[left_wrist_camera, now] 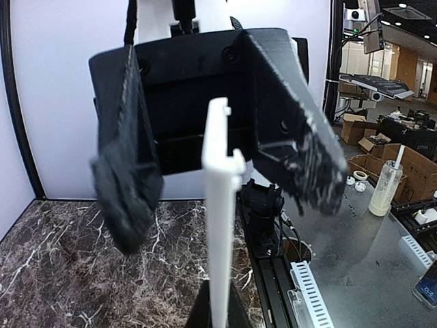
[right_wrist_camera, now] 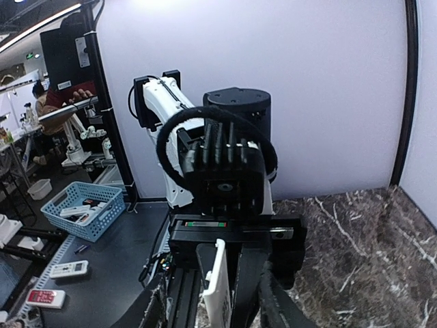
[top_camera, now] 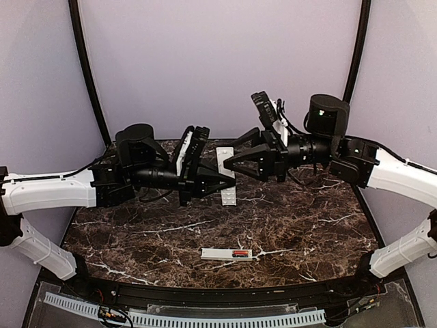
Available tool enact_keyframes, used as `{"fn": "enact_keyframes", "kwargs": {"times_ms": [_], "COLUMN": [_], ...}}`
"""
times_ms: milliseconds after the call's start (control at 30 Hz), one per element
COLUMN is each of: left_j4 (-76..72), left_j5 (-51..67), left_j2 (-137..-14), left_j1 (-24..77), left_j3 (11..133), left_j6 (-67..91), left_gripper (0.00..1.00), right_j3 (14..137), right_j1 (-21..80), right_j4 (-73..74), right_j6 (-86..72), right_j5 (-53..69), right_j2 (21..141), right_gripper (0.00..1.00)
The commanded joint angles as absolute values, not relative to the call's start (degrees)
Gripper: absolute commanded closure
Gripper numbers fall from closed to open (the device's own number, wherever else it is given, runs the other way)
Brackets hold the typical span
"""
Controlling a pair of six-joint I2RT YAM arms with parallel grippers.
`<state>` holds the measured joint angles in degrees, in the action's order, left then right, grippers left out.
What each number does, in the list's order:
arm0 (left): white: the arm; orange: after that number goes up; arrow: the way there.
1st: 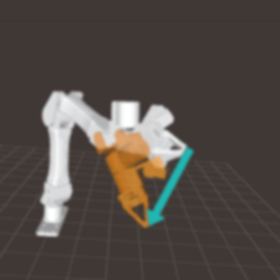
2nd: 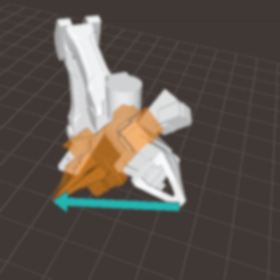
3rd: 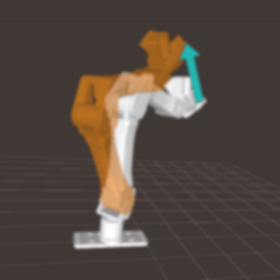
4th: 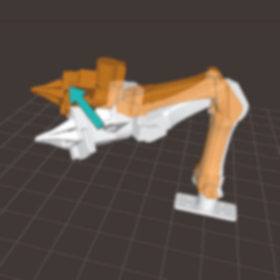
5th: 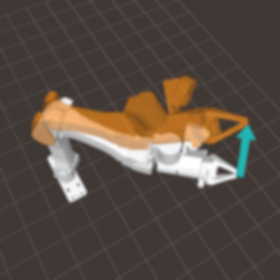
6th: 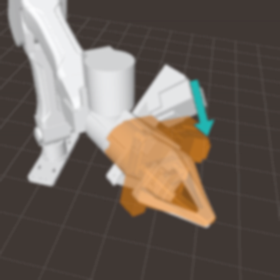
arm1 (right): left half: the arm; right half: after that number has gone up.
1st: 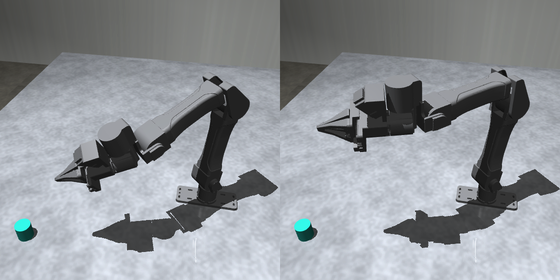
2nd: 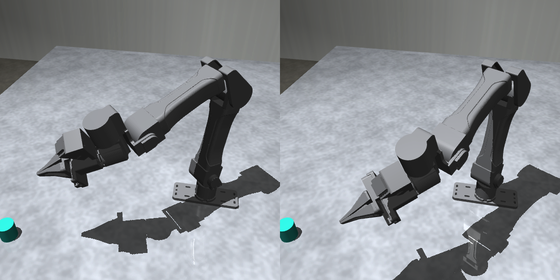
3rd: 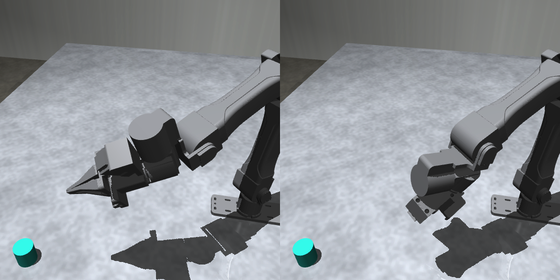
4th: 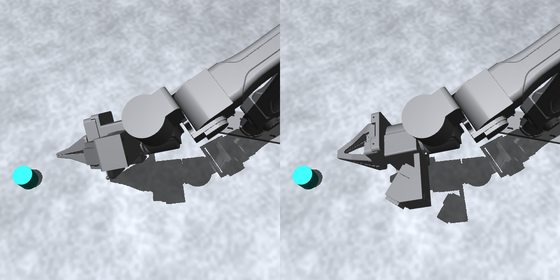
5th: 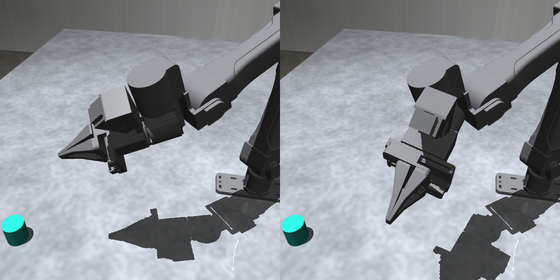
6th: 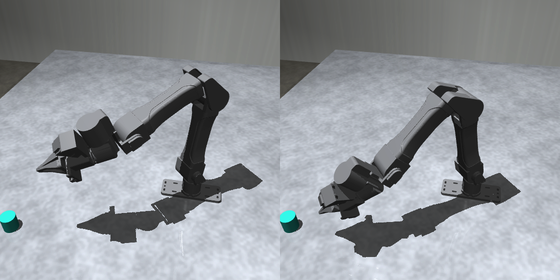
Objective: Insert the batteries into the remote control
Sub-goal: Pass from the left arm to the right
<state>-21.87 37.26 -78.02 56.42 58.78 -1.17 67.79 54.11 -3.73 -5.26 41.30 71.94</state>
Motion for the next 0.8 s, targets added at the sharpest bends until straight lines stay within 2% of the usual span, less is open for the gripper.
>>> {"fn": "enact_keyframes", "kwargs": {"times_ms": [0, 133, 200, 367, 433, 467, 533, 633, 767], "left_j4": [-19.89, -20.43, -20.71, -21.97, -22.77, -23.25, -24.9, -24.29, -22.48], "left_j5": [36.25, 35.53, 35.48, 33.07, 26.95, 24.07, 12.47, 0.5, -4.38], "left_j2": [-75.56, -74.51, -74.22, -73.93, -73.73, -73.58, -73.5, -73.67, -75.07], "left_j1": [56.53, 56.52, 56.53, 56.59, 56.54, 56.62, 56.86, 57.56, 59.79], "left_j3": [59.11, 57.78, 57.4, 56.79, 56.39, 55.56, 54.14, 54.0, 55.77], "left_j6": [-3.44, -3.85, -3.82, -3.14, -2.61, -2.76, -3.9, -7.32, -9.95], "left_gripper": [1.0, 1.0, 1.0, 0.99, 0.65, 0.41, 0.25, 0.18, 0.14], "right_j3": [70.63, 70.55, 70.33, 70.84, 70.5, 69.78, 68.11, 66.94, 65.78], "right_j1": [55.81, 56.37, 56.53, 56.92, 56.95, 56.95, 56.93, 57.01, 58.09], "right_j4": [-1.49, -0.98, -1.22, -0.43, -1.26, -2.52, -5.03, -4.33, -3.71], "right_j6": [-6.06, -6.3, -6.53, -8.29, -10.46, -12.23, -16.55, -22.68, -28.69], "right_j5": [39.48, 38.34, 37.7, 33.55, 29.22, 25.54, 16.21, 3.52, -9.54], "right_j2": [74.71, 74.65, 74.53, 75.14, 74.73, 74.38, 73.5, 72.88, 73.08], "right_gripper": [0.64, 0.9, 1.0, 1.0, 1.0, 1.0, 1.0, 1.0, 1.0]}}
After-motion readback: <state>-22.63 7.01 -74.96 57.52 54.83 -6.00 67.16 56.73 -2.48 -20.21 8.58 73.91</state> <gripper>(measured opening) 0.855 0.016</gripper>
